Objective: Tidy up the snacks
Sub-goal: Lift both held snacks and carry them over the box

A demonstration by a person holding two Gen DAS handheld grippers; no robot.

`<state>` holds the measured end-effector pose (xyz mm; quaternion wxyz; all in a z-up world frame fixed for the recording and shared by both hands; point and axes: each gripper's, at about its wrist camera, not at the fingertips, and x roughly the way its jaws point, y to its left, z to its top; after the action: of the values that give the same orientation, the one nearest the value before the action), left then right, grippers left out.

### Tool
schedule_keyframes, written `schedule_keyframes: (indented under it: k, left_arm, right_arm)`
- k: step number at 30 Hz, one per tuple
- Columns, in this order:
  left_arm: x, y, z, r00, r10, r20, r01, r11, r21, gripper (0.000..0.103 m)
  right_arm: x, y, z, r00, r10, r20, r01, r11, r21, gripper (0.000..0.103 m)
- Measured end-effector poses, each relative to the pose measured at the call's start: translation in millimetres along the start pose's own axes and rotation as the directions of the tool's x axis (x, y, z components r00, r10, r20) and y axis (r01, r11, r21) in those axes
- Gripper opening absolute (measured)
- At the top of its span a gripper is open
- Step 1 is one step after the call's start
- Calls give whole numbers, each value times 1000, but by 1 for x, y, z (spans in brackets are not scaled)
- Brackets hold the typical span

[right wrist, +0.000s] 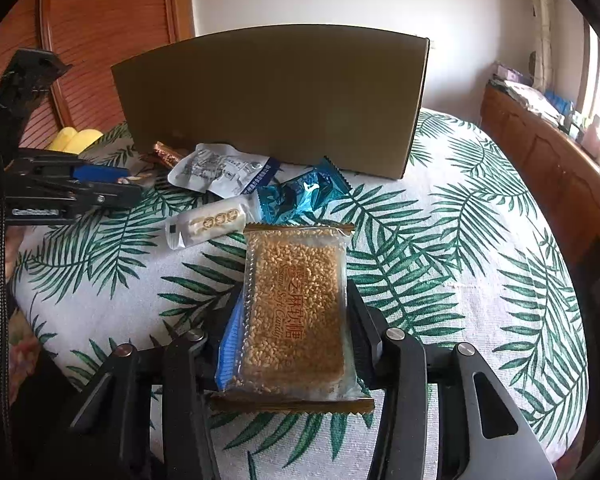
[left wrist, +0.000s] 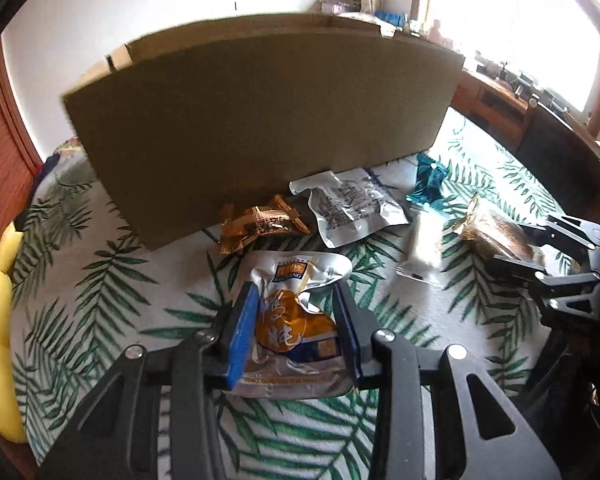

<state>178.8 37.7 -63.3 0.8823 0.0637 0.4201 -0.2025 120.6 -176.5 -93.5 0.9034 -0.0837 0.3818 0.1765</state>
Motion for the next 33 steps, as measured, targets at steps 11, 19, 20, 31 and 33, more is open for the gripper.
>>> schedule_keyframes:
  k: [11,19,20,31,33]
  left_arm:
    - [-25,-15,3,995,-44,86,46,999,-15,36]
    - [-42,-15,16,986,-70,151,74,997,-16,37]
    - [-43,-16,17,985,-72,159,75,997,-17,37]
    - [-61,-15,36,968,-62,242,71,997,-28,37]
    - [-66,-12,40,963,-55,265,68,997,-40,37]
  right_arm:
    - [-8,-9,0,1000,13,3,-13,999,36,44]
    - [-22,-15,6,1000,1,29,-2,999,42,44]
    - [-24,-15,7,999,-2,32,1,999,39,44]
    - [-44,-21,29,996,-15,89,15,1000,6,44]
    - [-46,-20,36,995,-12,104,12,1000,-4,44]
